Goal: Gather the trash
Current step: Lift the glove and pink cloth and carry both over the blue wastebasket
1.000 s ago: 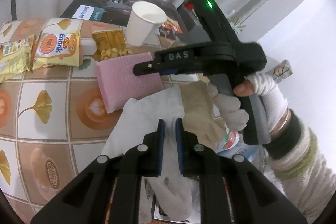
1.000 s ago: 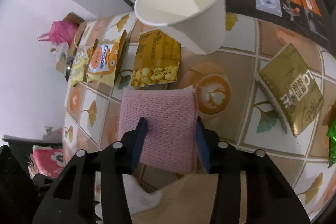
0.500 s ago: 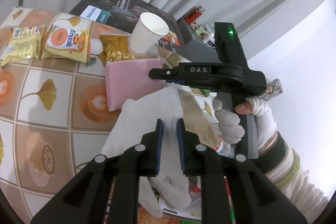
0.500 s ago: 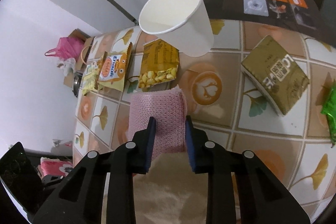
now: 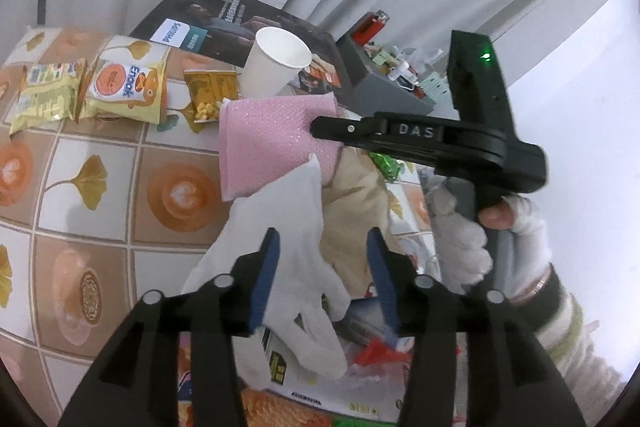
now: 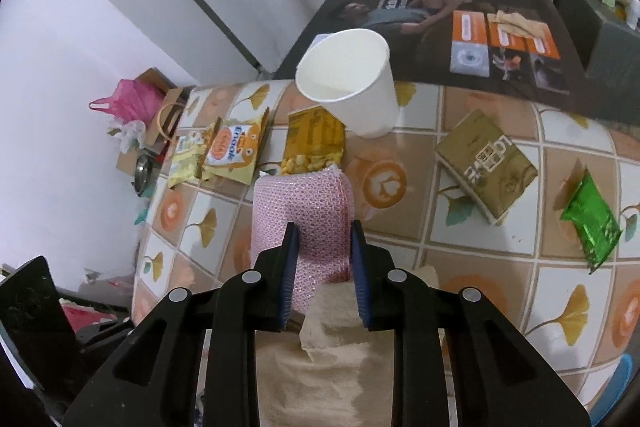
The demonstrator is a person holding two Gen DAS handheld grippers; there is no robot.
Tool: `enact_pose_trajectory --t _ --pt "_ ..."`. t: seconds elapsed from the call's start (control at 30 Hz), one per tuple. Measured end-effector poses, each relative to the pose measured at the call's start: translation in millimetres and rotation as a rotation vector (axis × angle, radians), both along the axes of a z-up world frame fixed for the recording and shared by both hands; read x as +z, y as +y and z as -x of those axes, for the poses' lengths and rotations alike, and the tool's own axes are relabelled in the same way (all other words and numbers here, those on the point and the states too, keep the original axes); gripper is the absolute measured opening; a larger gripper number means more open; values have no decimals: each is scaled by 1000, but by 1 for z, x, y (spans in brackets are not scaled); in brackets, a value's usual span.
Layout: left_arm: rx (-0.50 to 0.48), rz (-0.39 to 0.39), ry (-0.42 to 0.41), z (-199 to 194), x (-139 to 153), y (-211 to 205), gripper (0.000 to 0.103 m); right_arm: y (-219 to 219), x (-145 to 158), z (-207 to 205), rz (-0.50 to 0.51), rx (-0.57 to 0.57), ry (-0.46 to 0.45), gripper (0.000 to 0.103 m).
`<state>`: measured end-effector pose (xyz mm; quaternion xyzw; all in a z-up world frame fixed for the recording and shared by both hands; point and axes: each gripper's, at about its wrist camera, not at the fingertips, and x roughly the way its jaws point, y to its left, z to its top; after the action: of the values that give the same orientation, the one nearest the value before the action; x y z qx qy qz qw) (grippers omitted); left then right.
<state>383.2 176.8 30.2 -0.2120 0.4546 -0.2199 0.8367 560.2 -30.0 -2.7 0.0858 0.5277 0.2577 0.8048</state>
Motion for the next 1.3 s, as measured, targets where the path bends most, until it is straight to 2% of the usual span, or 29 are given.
enact_pose_trajectory --t 0.07,0.27,0.33,0.5,0.67,0.9,1.0,1.13,1.23,1.3 --pt "-2 -43 -10 -4 0 -8 50 -1 -1 2 -6 -3 2 23" --pt "20 -233 -39 -14 -5 -28 50 -2 0 7 -39 -5 10 23" --pt "33 -268 -23 -19 -10 -30 50 -3 1 9 -49 -3 8 23" --pt "70 -220 18 -27 -19 -20 34 -6 6 15 -63 0 -6 23" --pt "104 -166 17 -24 -17 -10 11 -9 15 21 -71 0 -57 23" --pt "128 -89 -61 4 8 2 7 -15 44 43 -76 -11 -212 23" --pt "128 -64 -139 22 29 6 7 -20 61 61 -68 -22 -307 23" --pt "137 -43 -285 49 62 10 7 -34 83 80 -82 -59 -403 23" --pt "155 -24 -355 65 81 13 7 -46 95 89 -97 -85 -432 23" --pt "164 -14 -369 70 90 15 7 -52 98 92 -102 -103 -436 23"
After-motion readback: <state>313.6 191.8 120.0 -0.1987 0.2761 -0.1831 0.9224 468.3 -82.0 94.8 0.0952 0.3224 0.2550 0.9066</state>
